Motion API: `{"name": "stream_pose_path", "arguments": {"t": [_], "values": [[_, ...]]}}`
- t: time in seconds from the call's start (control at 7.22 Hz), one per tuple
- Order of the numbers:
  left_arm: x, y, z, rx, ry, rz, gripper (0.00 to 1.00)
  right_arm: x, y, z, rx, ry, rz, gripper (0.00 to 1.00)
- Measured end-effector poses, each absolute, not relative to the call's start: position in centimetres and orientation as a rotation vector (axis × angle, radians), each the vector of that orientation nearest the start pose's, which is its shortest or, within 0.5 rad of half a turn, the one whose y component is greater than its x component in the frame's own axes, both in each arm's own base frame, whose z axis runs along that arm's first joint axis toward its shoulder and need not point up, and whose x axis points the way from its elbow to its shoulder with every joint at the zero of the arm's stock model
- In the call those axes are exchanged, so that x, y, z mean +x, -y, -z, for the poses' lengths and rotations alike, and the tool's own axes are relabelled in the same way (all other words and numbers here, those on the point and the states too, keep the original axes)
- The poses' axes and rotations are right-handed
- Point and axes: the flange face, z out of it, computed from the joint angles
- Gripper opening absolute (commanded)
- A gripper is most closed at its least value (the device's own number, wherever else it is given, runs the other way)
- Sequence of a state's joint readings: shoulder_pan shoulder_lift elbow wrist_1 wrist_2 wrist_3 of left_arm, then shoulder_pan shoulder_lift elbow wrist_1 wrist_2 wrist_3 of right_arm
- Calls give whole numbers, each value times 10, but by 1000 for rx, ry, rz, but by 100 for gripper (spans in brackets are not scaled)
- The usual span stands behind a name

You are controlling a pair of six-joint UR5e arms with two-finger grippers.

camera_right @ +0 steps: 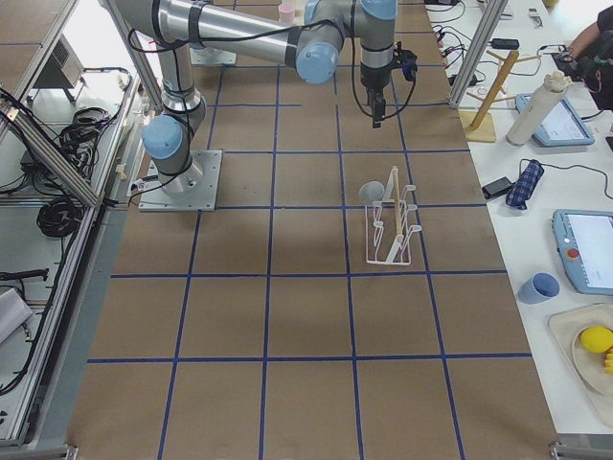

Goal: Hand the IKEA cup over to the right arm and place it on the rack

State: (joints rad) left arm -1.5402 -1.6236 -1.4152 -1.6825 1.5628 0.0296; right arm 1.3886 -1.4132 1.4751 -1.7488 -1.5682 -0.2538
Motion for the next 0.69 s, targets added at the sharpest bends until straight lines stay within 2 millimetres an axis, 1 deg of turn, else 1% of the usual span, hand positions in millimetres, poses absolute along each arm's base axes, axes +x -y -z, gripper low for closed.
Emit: {"name": "stream_pose_path", "arguments": {"t": [0.28,0.42,0.55,0.69], "values": [[-118,515,-527,-3,-3149,-10,100,91,553,-494,-76,-3144,106,100],[-118,514,-527,-2,-3149,-10,100,116,538,-502,-66,-3142,76,100],[-118,514,-527,-1,-3148,-12,100,136,525,-508,-66,-3139,61,100],[-118,513,-527,-1,-3148,-12,100,150,513,-515,-81,-3137,65,100]]}}
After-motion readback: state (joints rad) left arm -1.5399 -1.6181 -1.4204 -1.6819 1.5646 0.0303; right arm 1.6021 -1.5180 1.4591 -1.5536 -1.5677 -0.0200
